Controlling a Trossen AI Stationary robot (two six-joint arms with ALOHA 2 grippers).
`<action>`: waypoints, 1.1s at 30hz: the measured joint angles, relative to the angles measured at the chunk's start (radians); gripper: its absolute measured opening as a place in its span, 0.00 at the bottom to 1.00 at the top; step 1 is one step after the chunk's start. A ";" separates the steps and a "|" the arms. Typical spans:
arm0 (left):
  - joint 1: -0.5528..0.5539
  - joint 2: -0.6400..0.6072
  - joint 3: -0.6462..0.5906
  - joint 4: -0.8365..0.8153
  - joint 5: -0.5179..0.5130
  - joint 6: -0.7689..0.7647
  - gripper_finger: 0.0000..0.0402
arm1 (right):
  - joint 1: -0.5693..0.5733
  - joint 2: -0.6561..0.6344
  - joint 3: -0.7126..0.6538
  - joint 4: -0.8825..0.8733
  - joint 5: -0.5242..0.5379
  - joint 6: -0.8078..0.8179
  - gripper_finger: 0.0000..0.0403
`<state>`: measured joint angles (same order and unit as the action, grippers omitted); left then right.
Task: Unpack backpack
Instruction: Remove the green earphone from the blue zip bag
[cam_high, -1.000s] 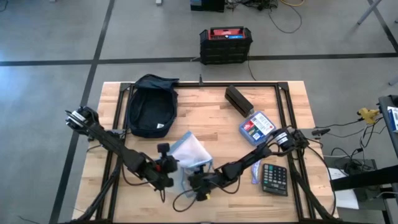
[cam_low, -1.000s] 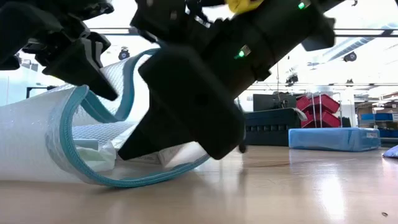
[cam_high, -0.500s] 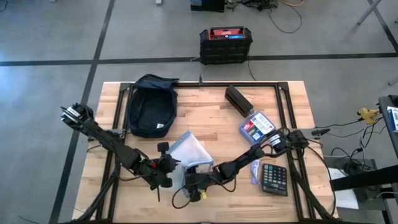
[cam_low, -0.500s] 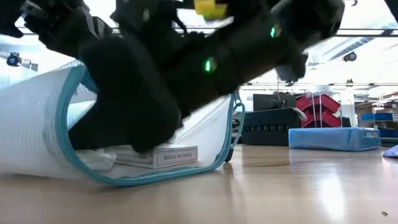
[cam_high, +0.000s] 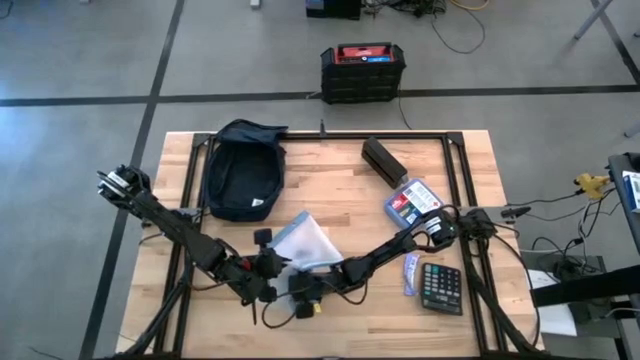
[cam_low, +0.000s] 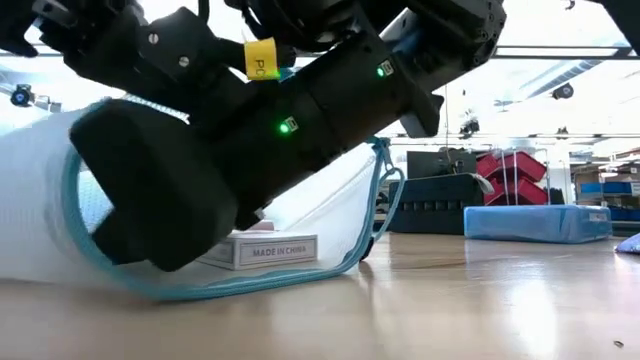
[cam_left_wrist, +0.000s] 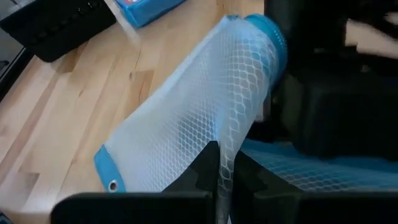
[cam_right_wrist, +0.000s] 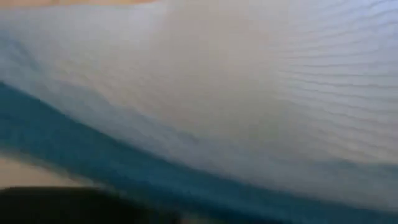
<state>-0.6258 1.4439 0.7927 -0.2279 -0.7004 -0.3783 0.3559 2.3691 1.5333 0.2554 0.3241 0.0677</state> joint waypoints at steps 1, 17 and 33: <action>0.000 -0.001 -0.008 0.001 0.000 -0.005 0.00 | 0.000 -0.007 -0.001 -0.008 -0.002 0.001 0.13; 0.000 -0.042 -0.111 -0.087 -0.025 -0.207 0.00 | 0.128 -0.242 -0.013 -0.410 0.069 0.094 0.00; -0.004 -0.075 -0.116 0.049 -0.018 -0.202 0.00 | 0.353 -0.349 -0.023 -1.011 0.449 0.828 0.00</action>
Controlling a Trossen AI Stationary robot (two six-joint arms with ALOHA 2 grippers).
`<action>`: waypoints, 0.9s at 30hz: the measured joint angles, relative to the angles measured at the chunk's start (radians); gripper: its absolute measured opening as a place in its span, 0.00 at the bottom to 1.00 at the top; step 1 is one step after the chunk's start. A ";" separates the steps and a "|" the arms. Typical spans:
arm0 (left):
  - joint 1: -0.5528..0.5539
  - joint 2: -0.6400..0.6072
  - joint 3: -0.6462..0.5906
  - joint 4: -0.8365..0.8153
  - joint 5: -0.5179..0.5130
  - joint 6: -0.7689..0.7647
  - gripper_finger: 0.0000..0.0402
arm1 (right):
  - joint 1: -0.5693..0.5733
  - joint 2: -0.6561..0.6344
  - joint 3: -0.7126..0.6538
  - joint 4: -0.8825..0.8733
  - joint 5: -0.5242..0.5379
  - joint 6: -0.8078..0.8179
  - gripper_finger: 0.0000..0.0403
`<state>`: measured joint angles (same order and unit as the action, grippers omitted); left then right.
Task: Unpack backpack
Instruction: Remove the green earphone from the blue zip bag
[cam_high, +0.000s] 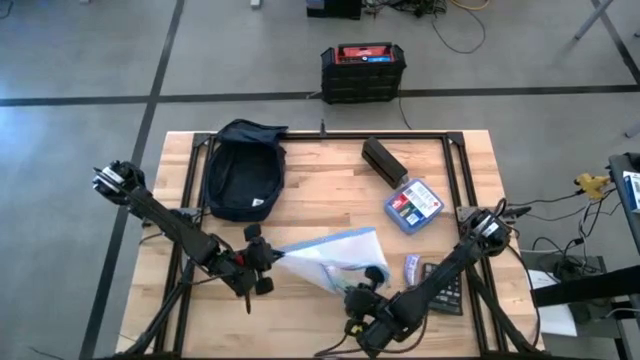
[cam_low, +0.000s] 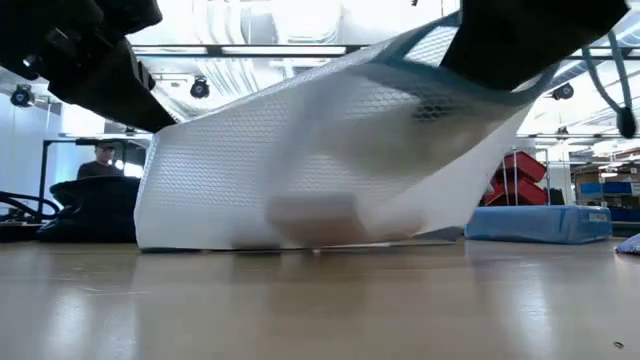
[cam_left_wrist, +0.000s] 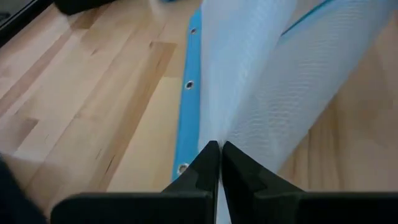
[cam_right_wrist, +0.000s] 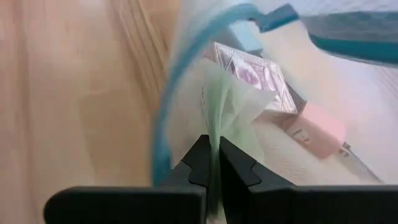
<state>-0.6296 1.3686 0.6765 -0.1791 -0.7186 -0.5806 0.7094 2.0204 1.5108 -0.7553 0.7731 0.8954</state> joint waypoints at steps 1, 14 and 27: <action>0.000 0.005 -0.001 0.028 0.003 0.016 0.00 | -0.006 0.003 0.000 0.011 0.000 -0.015 0.00; -0.157 0.086 0.005 0.180 -0.004 -0.114 0.00 | -0.164 0.017 -0.090 0.444 -0.091 -0.651 0.00; -0.340 0.224 0.137 0.197 -0.254 -0.223 0.00 | -0.320 0.016 -0.185 0.871 -0.399 -1.034 0.00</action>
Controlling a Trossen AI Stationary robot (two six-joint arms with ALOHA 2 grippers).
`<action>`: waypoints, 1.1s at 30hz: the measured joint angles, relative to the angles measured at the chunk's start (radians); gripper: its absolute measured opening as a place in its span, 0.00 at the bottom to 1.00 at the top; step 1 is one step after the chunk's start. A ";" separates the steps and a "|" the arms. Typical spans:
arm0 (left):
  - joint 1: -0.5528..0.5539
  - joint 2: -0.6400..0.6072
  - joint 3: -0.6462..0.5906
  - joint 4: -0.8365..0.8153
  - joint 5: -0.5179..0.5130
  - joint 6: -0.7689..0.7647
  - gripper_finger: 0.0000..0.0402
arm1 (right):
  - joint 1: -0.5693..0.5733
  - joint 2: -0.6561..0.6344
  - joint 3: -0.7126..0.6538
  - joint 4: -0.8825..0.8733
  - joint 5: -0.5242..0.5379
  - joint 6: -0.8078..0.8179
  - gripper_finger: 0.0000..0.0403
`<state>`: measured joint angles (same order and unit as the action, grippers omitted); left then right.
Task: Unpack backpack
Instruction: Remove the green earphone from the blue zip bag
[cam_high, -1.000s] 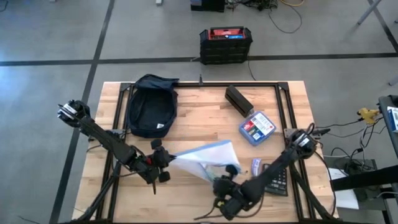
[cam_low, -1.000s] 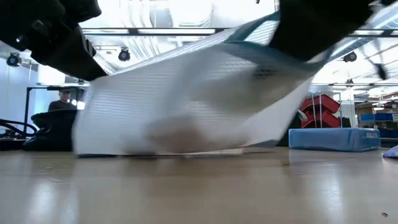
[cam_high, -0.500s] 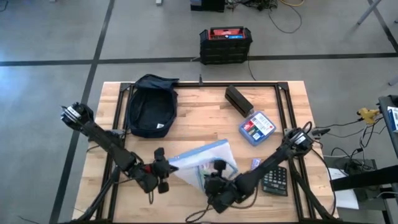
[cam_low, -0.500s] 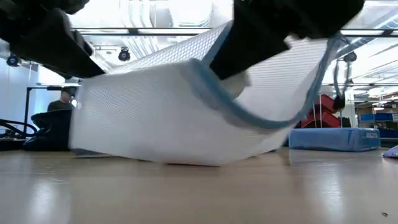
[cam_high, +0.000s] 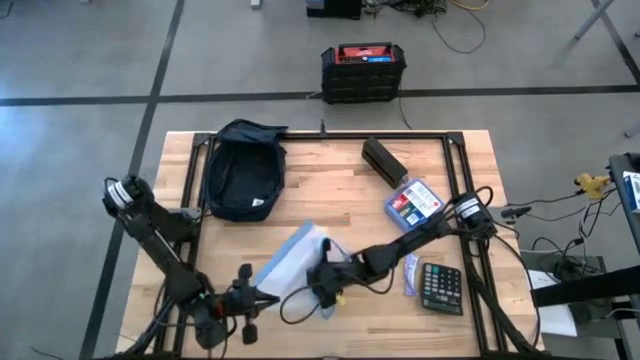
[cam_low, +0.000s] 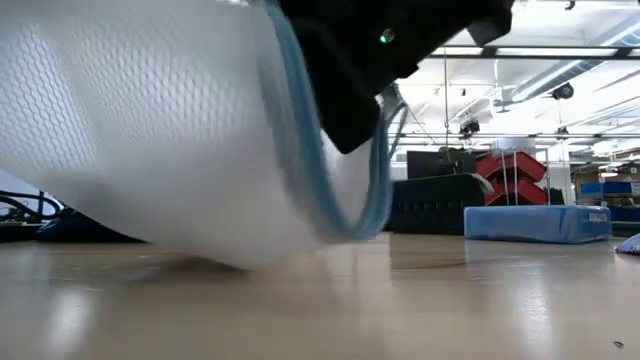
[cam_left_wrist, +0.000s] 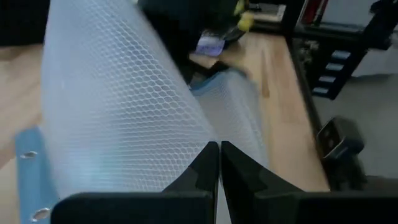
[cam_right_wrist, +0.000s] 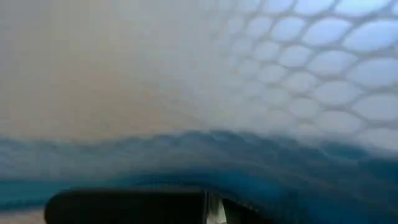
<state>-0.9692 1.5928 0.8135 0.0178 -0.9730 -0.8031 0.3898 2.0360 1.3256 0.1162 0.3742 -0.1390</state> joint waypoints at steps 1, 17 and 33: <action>0.007 0.021 0.003 -0.003 0.009 -0.011 0.00 | 0.008 -0.004 0.005 -0.013 -0.029 -0.003 0.00; 0.058 -0.008 0.006 0.016 -0.013 0.387 0.19 | 0.152 -0.020 -0.008 -0.366 0.078 0.273 0.00; 0.303 0.003 0.009 0.146 0.306 0.715 0.57 | 0.222 -0.025 0.053 -0.395 0.112 0.354 0.00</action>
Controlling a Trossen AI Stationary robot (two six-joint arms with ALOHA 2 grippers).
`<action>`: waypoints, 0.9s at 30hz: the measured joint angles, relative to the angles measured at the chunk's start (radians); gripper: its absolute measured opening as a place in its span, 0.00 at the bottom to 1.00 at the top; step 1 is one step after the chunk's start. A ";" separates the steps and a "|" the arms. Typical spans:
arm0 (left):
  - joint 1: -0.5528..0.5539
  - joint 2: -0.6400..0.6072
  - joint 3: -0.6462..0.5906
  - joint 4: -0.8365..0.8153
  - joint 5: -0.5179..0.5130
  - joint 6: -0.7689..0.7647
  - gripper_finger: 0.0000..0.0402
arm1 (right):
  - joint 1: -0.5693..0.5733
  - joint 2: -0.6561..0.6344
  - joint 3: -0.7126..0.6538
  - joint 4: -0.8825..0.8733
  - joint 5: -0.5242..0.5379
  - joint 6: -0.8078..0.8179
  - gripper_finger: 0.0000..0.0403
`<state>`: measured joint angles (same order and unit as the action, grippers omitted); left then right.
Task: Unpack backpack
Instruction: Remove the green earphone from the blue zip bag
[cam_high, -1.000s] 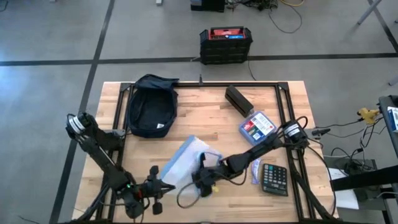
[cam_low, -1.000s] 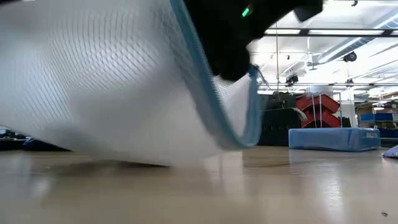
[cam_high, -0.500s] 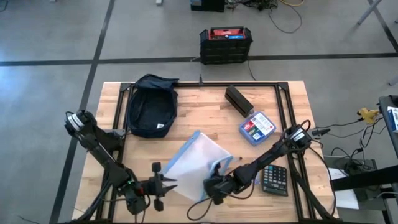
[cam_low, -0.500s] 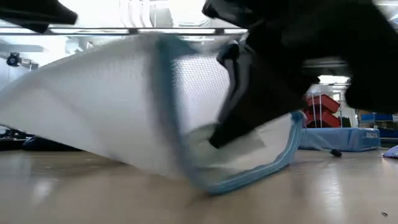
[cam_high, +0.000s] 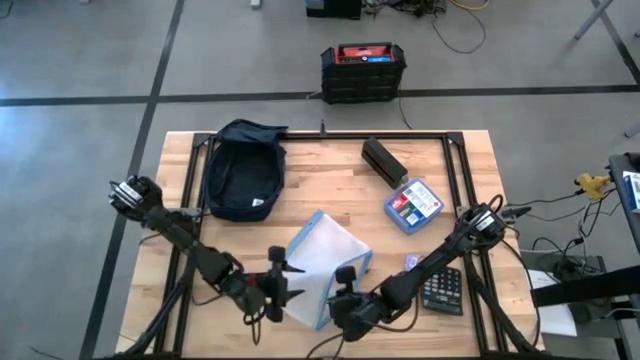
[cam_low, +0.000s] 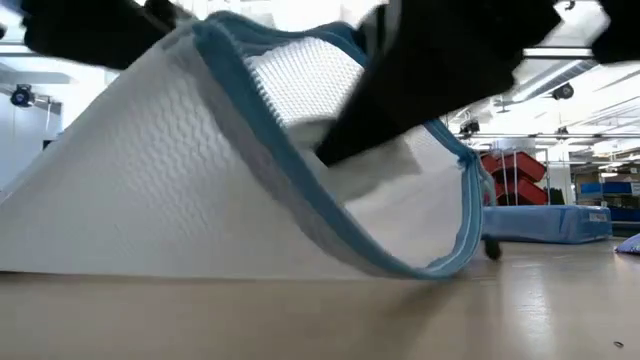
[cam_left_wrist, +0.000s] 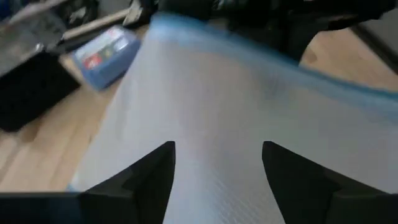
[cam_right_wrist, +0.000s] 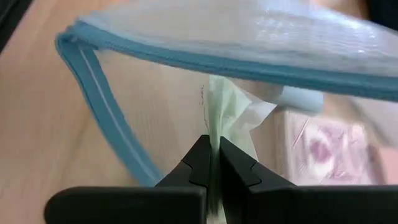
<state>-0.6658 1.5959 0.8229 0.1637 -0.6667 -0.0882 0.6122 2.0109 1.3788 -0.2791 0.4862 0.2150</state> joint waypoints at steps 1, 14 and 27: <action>0.018 0.000 0.001 0.020 0.048 0.030 0.58 | 0.004 0.001 0.000 -0.006 -0.001 0.006 0.00; 0.292 -0.005 0.001 0.094 0.614 0.178 0.60 | 0.006 0.000 0.004 -0.007 0.042 -0.031 0.00; 0.366 -0.035 0.042 0.036 0.719 0.234 0.65 | -0.017 0.000 0.004 0.019 0.056 -0.255 0.00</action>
<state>-0.3002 1.5613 0.8651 0.2000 0.0520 0.1457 0.5947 2.0106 1.3827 -0.2599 0.5421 -0.0401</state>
